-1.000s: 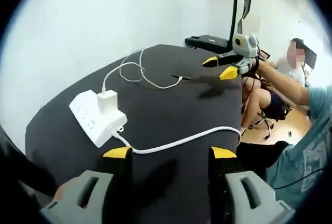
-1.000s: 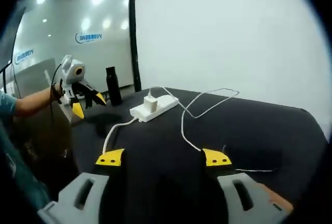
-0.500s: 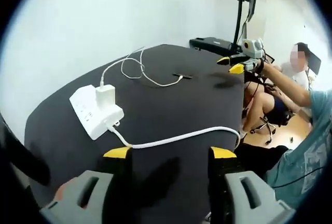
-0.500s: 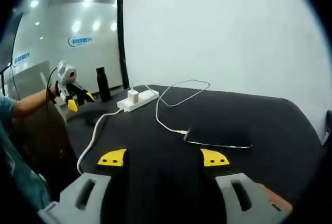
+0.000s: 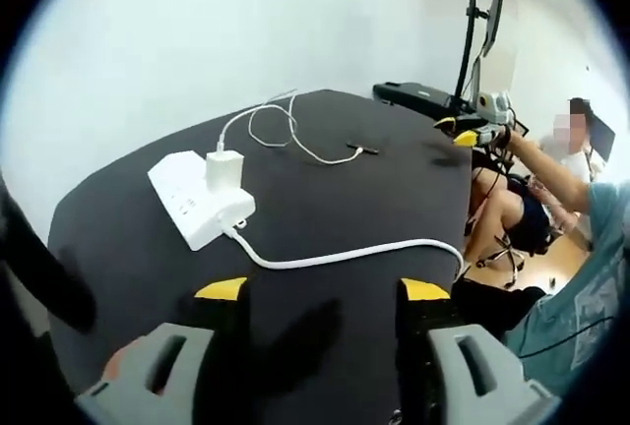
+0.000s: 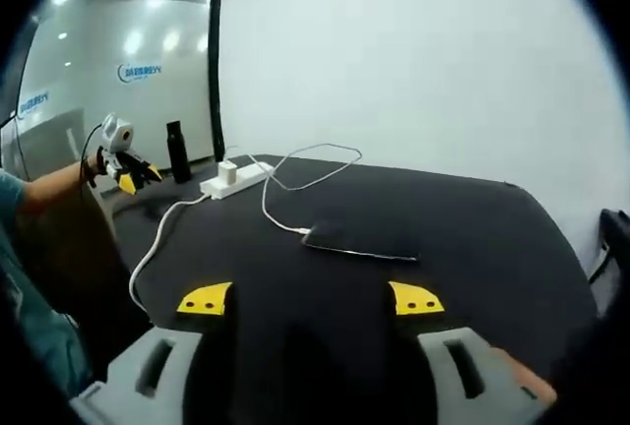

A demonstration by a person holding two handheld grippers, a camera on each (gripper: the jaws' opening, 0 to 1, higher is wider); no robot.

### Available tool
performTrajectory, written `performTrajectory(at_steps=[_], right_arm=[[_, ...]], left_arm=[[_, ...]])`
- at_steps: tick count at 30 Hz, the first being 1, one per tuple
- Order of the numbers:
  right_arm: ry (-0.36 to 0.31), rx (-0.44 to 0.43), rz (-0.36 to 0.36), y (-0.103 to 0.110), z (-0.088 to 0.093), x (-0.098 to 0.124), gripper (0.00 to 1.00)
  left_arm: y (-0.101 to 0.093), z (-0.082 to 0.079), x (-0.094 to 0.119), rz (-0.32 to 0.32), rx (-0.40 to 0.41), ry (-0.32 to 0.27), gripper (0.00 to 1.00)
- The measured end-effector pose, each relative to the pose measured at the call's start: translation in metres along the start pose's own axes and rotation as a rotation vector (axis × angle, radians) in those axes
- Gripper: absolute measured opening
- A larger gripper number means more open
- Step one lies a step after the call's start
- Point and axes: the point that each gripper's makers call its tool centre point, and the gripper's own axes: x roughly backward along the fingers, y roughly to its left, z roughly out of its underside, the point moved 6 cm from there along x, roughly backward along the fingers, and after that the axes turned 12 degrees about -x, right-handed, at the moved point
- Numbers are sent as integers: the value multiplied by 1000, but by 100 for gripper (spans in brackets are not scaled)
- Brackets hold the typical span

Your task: Connect the charging cable to the phone, plug the charger into the socket, and turn on the power strip switch to charge the phone.

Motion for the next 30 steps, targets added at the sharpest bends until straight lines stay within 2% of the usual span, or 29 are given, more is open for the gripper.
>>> performTrajectory(at_steps=[3,5,6,9,15,18,21,25,30], right_arm=[[2,-7,21,-8,1,12,64],[-2,-2,35,-22,-3,17,68],[-3,-1,38,-21,-3,17,71],[-13,-5,43,-30,-6,28,81],[-29,6,70,-43,-10,43,92],[-69,-6,85,-49,-15,51,93],[-82,-10,99,-55,-17,58,93],[-83,-8,112,-56,-17,64,93],[-66,-3,135,-70,-16,78,93]], left_arm=[[1,5,3,-2,8,0,61],[1,8,6,-1,19,-6,65],[1,9,7,-2,25,-9,66],[1,12,11,-6,41,-33,75],[0,14,17,-19,36,-62,94],[2,11,21,-36,26,-86,96],[2,9,25,-48,21,-92,96],[-2,9,26,-59,7,-86,96],[-2,11,29,-49,0,-85,96]])
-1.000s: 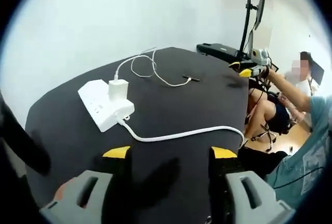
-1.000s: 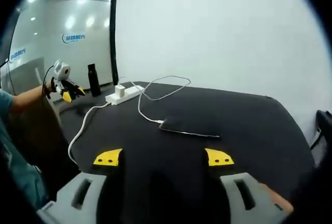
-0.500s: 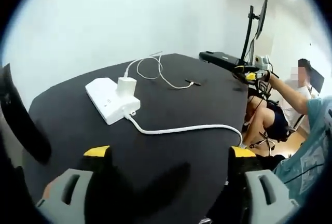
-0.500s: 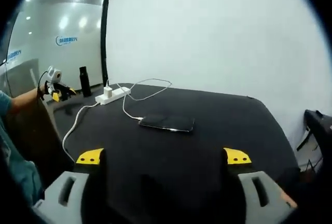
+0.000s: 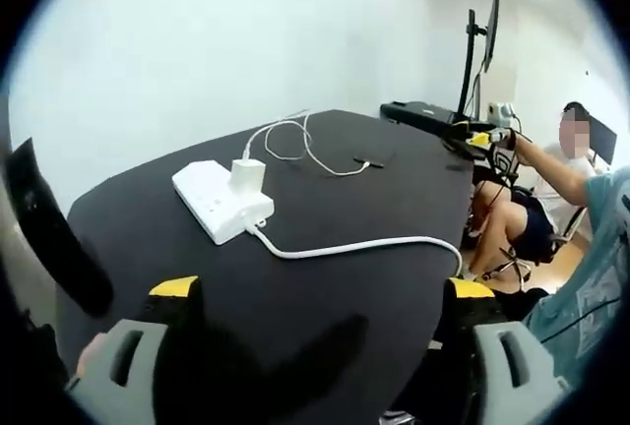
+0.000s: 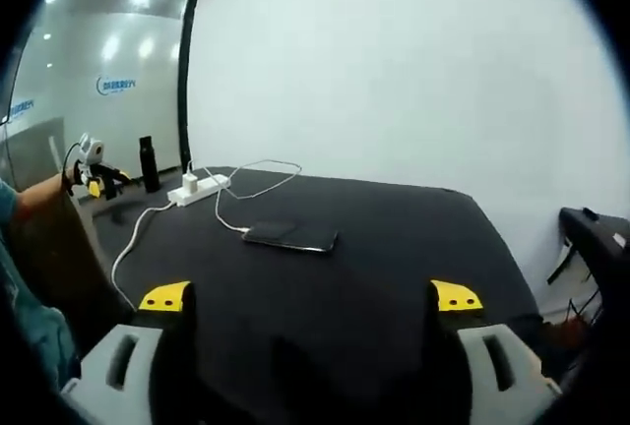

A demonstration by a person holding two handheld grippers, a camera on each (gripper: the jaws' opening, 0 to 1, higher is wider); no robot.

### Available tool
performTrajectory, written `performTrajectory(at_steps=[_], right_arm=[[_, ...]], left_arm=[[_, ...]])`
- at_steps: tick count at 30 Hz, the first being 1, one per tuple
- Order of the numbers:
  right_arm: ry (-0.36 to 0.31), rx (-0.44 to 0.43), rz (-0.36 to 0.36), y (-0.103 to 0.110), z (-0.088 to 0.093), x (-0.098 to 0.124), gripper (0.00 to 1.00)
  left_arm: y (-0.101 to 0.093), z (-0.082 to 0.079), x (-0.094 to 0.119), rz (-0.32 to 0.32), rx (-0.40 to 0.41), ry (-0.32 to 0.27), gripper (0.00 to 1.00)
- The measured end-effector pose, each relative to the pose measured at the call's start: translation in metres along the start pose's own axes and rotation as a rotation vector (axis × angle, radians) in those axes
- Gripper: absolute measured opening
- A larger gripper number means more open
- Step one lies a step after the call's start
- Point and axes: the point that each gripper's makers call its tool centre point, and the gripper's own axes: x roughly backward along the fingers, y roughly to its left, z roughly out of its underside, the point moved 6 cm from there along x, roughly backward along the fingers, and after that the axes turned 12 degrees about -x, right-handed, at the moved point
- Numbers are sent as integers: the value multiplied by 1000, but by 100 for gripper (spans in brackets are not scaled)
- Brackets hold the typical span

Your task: Connect the charging cable to the phone, plug the charger into the socket, and turn on the power strip switch to charge the phone.

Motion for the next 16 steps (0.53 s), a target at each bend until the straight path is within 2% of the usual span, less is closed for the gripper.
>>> performTrajectory(at_steps=[3,9,12,15,16], right_arm=[[-6,-3,9,0,0,2,93],[-1,-8,18,-16,0,7,93],[0,-5,24,-17,1,8,93],[-1,-2,23,-15,1,9,93],[1,0,24,-15,1,8,93]], left_arm=[[6,0,3,-8,-3,-6,96],[4,0,4,-8,-4,-13,96],[6,-1,5,-10,-6,-16,96],[2,0,4,-11,-9,-13,96],[-11,0,2,-12,-18,-5,96]])
